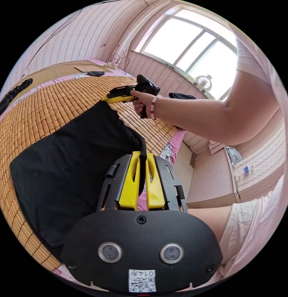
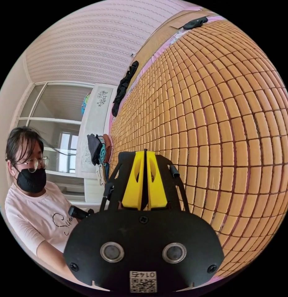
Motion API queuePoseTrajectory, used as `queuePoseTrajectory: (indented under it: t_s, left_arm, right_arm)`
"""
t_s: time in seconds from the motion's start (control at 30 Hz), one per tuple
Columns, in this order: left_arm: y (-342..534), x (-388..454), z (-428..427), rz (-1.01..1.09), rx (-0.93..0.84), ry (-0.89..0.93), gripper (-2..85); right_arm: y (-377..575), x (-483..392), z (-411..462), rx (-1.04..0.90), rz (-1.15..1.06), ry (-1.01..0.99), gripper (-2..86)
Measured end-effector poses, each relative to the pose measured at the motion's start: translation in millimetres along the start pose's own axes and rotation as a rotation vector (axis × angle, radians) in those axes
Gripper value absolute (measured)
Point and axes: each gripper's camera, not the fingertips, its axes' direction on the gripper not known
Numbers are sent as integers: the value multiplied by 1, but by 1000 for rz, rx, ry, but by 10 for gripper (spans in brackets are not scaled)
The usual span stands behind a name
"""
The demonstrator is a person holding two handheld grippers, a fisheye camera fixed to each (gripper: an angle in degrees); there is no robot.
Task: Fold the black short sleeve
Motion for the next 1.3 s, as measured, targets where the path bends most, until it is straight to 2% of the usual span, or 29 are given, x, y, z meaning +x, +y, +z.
queuePoseTrajectory:
  t_s: [0.13,0.3,0.5,0.63,0.77,0.83,1.0,1.1,1.17,1.3]
  left_arm:
    - [0,-38,-57,-212,80,62,-5]
    - [16,-84,-122,-394,145,-67,-7]
    - [48,-142,-177,-656,212,-213,-8]
    - [76,-182,-176,-788,183,-222,-7]
    - [92,-211,-173,-801,146,-267,-2]
    - [99,-220,-174,-834,151,-259,1]
    - [119,-232,-183,-929,170,-220,5]
    - [127,-235,-188,-959,137,-209,2]
    - [128,-234,-191,-981,78,-266,-4]
    - [133,-235,-191,-1075,39,-317,-3]
  right_arm:
    - [-14,-52,15,-13,-83,84,4]
    - [-37,-126,78,-43,-234,72,4]
    - [-76,-192,233,-203,-316,1,3]
    - [-85,-225,356,-380,-344,101,5]
    - [-80,-252,445,-531,-406,243,9]
    - [-80,-263,467,-568,-421,267,14]
    - [-83,-298,487,-575,-509,162,27]
    - [-83,-310,497,-596,-548,220,32]
    - [-81,-313,506,-621,-559,308,41]
    - [-78,-316,523,-675,-574,356,71]
